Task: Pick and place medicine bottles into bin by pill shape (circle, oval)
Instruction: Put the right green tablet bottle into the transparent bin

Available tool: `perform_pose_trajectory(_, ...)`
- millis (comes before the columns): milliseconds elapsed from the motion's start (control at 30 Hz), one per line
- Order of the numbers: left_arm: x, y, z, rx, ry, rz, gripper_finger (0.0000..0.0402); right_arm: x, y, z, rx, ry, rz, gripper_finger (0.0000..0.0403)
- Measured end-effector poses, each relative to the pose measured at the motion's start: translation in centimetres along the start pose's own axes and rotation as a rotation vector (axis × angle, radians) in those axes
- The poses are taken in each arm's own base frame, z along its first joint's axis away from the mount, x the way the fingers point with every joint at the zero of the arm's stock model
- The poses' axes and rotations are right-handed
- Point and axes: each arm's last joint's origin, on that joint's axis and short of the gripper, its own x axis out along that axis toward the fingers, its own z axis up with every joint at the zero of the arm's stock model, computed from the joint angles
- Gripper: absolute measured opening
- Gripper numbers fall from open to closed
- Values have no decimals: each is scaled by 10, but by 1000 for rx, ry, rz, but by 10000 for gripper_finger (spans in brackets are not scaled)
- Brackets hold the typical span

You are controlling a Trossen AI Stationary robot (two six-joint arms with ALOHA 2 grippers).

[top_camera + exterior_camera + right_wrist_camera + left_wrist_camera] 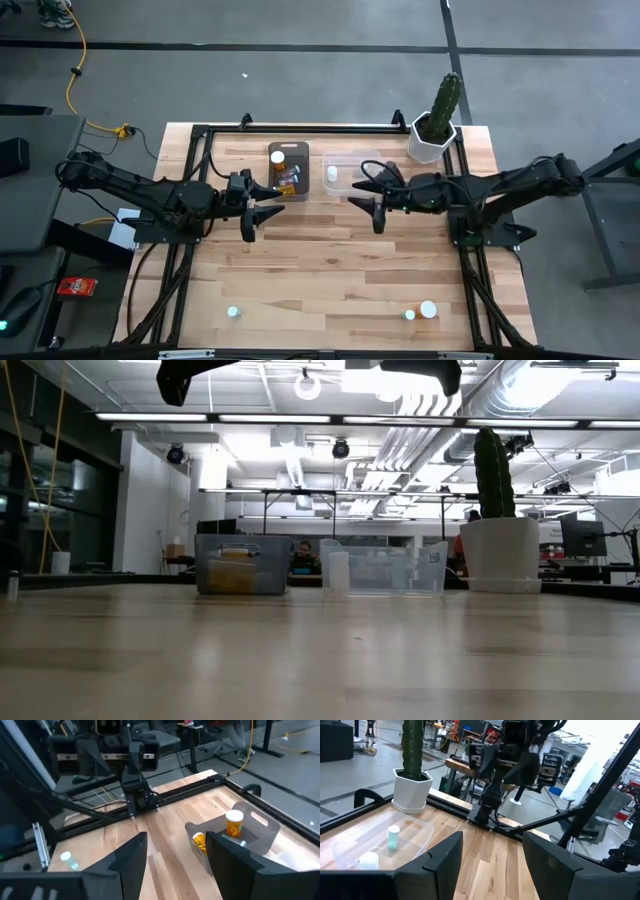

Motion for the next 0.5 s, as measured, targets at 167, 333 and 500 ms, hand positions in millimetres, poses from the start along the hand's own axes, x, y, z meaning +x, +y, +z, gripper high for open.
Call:
perform_pose_trajectory(167,0,0,0,0,0,0,196,1,2,-1,-36,4,16,195)
perform_pose_trajectory(333,0,0,0,-1,0,0,196,1,2,-2,-34,10,13,195)
perform_pose_trajectory(500,0,0,0,0,1,0,196,1,2,-2,-34,10,13,195)
